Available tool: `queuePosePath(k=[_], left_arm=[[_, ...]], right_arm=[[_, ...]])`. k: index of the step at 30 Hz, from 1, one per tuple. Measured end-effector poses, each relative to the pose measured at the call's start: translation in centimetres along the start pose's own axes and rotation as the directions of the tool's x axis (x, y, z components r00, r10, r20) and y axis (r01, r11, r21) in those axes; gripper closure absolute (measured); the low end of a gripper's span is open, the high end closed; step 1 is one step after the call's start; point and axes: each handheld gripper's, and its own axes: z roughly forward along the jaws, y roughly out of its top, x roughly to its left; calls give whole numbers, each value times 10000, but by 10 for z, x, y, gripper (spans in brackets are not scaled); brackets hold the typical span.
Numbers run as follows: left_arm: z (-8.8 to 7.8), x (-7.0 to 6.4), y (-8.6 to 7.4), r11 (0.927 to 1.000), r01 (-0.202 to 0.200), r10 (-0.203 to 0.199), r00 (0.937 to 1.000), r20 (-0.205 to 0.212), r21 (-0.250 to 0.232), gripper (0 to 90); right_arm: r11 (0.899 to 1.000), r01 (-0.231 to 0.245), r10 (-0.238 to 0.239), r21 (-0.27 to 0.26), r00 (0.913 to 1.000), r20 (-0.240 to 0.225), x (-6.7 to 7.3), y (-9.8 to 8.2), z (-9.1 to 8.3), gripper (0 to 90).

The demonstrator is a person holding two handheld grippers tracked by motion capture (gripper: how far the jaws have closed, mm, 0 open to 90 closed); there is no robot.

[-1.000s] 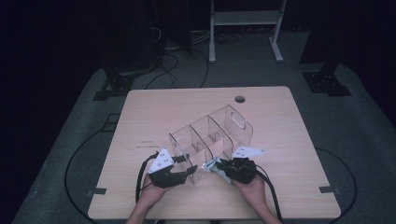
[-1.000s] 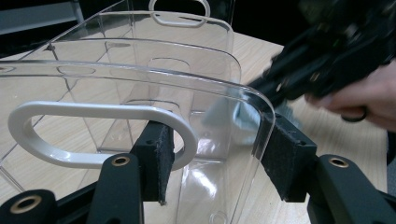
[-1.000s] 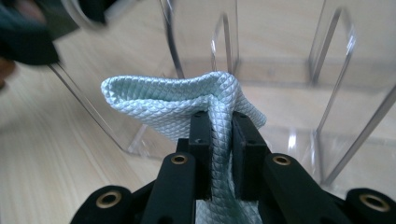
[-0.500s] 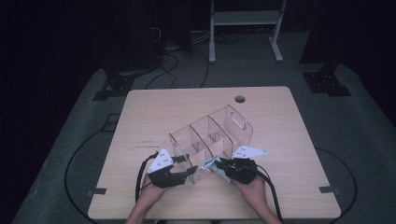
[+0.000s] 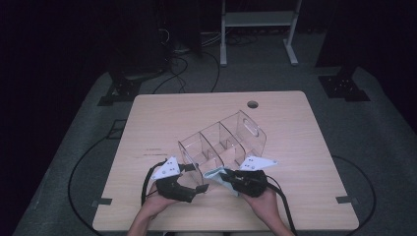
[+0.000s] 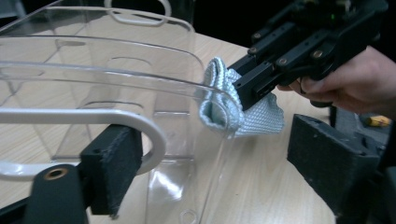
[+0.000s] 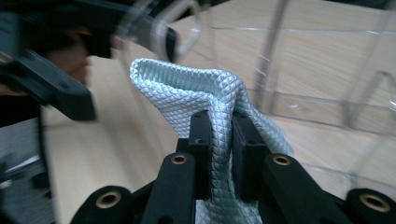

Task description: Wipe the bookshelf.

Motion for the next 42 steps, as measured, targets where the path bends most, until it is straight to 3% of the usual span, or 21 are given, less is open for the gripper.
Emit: queuePosePath(k=[3, 10, 13, 18, 26, 31, 38, 42], left_arm=[[1, -1, 0, 9999, -83, 82, 9999, 80, 67, 121], [1, 0, 0, 9999, -78, 77, 9998, 156, 99, 104], [1, 0, 0, 9999, -134, 132, 9998, 177, 108, 97], [1, -1, 1, 9998, -140, 138, 9997, 217, 104, 94], [1, -1, 1, 9998, -161, 158, 9996, 235, 125, 91], [2, -1, 1, 9997, -164, 161, 9997, 209, 155, 88], [3, -1, 1, 9998, -131, 128, 9997, 189, 160, 88], [2, -1, 1, 9998, -138, 136, 9998, 155, 129, 88]], right_arm=[[9999, 28, -33, -119, 9989, -474, 5, 11, -1, 795], [9978, 313, -355, -586, 9967, -728, 11, 27, -15, 796], [9981, 480, -512, -388, 9951, -851, 15, 30, -10, 795], [9996, 276, -268, 46, 9919, -1243, 16, 25, 8, 795], [9994, 68, 2, 352, 9806, -1960, 16, 13, 20, 795], [9981, 192, -68, 585, 9789, -2042, 21, 4, 28, 795], [9937, 16, 210, 1122, 9797, -1992, 20, -13, 42, 795], [9978, -3, 134, 663, 9801, -1980, 22, -6, 34, 795]])
